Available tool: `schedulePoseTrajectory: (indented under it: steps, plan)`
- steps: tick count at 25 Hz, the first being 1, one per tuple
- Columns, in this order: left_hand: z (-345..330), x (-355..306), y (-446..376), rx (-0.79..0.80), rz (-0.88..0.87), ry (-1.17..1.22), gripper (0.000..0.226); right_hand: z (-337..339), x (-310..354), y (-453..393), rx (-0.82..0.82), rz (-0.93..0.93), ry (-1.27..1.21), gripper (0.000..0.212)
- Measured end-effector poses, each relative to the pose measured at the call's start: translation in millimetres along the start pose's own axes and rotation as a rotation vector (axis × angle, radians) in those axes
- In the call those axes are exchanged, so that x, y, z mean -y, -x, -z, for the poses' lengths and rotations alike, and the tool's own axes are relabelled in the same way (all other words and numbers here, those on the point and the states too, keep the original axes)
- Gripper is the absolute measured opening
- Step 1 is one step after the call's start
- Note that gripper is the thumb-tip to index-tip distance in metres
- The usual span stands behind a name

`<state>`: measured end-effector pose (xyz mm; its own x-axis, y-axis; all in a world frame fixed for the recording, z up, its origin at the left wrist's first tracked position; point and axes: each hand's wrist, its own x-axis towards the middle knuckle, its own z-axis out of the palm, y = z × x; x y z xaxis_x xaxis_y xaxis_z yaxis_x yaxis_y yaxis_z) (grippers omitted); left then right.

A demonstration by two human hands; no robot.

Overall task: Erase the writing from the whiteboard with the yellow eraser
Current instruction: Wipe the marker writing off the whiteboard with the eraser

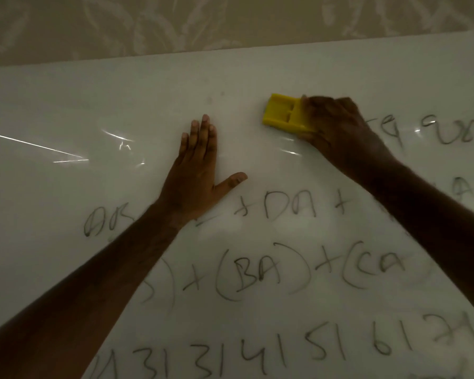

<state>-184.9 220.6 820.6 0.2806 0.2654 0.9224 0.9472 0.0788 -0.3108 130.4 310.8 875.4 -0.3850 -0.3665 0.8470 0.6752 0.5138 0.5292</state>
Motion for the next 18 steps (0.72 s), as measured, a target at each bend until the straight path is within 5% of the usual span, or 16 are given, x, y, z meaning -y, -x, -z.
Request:
schedulePoseTrajectory:
  steps: [10, 18]
  plan:
    - [-7, -32, -14, -0.023, -0.016, 0.009, 0.124, 17, 17, 67, 0.03, 0.154, -0.018, 0.051]
    - [-7, -56, -19, 0.034, 0.03, 0.027, 0.134, -8, 9, 11, -0.028, -0.053, -0.05, 0.054]
